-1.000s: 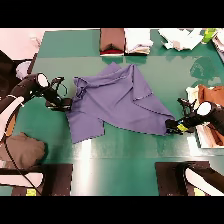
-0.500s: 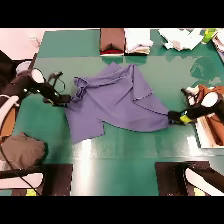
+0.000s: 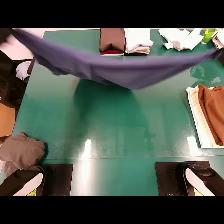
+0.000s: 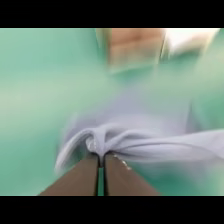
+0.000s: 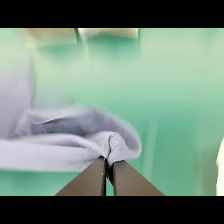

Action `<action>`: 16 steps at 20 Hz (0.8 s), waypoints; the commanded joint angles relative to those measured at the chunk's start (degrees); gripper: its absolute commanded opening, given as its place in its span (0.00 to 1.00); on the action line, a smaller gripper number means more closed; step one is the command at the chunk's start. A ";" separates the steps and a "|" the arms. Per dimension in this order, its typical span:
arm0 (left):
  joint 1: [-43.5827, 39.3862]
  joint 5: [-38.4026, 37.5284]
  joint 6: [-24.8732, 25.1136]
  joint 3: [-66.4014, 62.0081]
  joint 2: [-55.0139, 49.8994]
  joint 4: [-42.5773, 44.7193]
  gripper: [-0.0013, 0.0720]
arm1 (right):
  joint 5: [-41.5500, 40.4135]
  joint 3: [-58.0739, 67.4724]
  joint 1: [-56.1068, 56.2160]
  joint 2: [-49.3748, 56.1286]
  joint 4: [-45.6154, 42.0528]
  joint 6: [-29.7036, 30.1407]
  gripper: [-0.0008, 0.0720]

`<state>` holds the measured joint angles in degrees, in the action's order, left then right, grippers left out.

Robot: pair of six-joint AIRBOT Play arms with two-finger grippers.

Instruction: Fold the shirts.

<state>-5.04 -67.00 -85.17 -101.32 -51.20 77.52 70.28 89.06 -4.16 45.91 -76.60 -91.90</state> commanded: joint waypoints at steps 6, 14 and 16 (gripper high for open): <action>0.02 8.50 0.11 -20.15 8.20 0.39 0.06 | 3.30 29.14 0.02 -1.22 -6.40 0.44 0.04; 0.02 -2.16 -2.08 -4.26 -3.58 2.82 0.06 | 11.67 23.28 0.04 12.68 -8.41 0.26 0.04; 0.02 -4.35 -2.80 1.29 -10.23 2.71 0.06 | 12.24 16.52 0.04 17.64 -8.39 0.33 0.04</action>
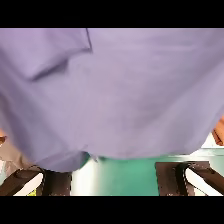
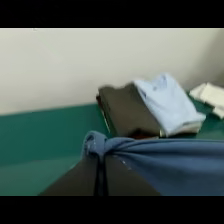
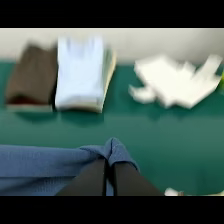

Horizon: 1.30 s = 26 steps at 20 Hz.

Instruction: Fold the shirts.

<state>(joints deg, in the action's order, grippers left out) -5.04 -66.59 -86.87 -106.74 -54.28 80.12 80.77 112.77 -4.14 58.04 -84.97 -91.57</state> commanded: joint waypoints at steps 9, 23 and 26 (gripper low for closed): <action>0.02 9.27 1.40 18.49 -37.79 -0.28 0.06 | -10.32 -21.66 -0.07 32.22 2.97 1.22 0.04; 3.08 -5.38 3.37 18.12 -38.97 -5.20 0.06 | -10.36 -26.64 -4.31 27.26 5.38 3.15 0.04; 2.10 -2.08 3.34 23.52 -38.97 -6.29 0.06 | -11.41 -33.14 -3.50 27.28 5.57 3.13 0.04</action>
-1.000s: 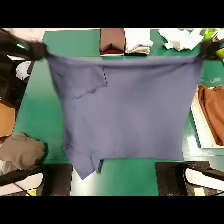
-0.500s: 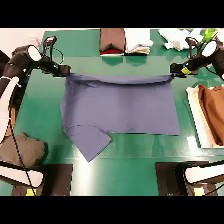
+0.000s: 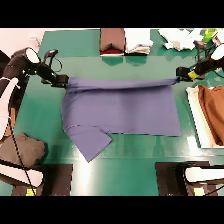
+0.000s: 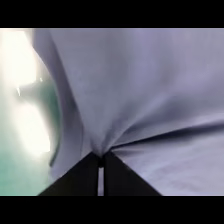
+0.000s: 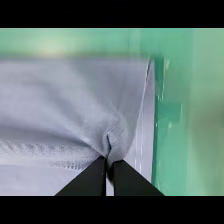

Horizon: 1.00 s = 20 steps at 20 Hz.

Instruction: Fold the shirts.

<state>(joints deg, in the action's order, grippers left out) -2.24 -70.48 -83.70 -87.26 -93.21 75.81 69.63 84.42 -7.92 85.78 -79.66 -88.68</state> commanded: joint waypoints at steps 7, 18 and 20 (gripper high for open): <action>-0.92 1.84 -0.13 7.08 -0.02 -2.84 0.37 | -4.09 -11.67 1.77 -0.48 0.63 0.07 0.04; -1.66 -5.75 -8.44 22.32 23.19 5.97 0.59 | 2.40 -11.56 0.00 -14.03 0.17 0.28 0.49; -4.70 -3.85 -11.41 33.05 29.42 5.66 0.60 | 2.60 -11.67 0.17 -15.28 0.68 0.26 0.49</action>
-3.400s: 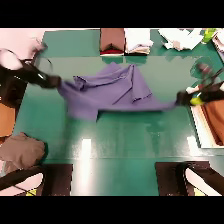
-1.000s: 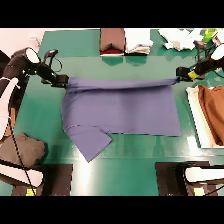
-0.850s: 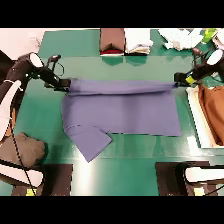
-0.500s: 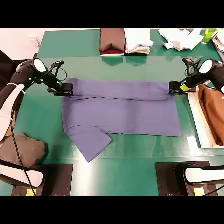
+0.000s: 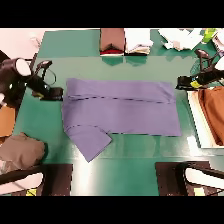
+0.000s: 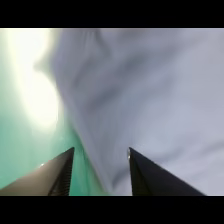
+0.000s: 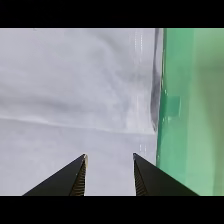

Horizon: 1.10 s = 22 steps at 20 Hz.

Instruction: Fold the shirts.

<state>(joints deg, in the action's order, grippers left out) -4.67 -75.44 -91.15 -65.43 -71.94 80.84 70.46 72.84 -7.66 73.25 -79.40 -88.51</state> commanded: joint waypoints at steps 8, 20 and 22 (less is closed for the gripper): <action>-12.09 8.46 -9.53 33.97 15.13 -8.85 0.61 | 1.97 -0.09 4.13 -2.89 0.35 0.09 0.51; -12.79 15.52 -7.30 32.87 15.19 -12.09 0.06 | 8.26 -2.16 2.16 -3.82 -0.20 0.11 0.51; -12.79 13.62 -6.27 30.80 15.21 -10.47 0.06 | 8.20 -8.94 -1.40 -7.39 -0.28 0.11 0.51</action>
<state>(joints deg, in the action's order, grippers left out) -17.43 -59.16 -99.00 -32.49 -56.84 68.97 76.69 69.25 -5.87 68.64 -79.33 -88.42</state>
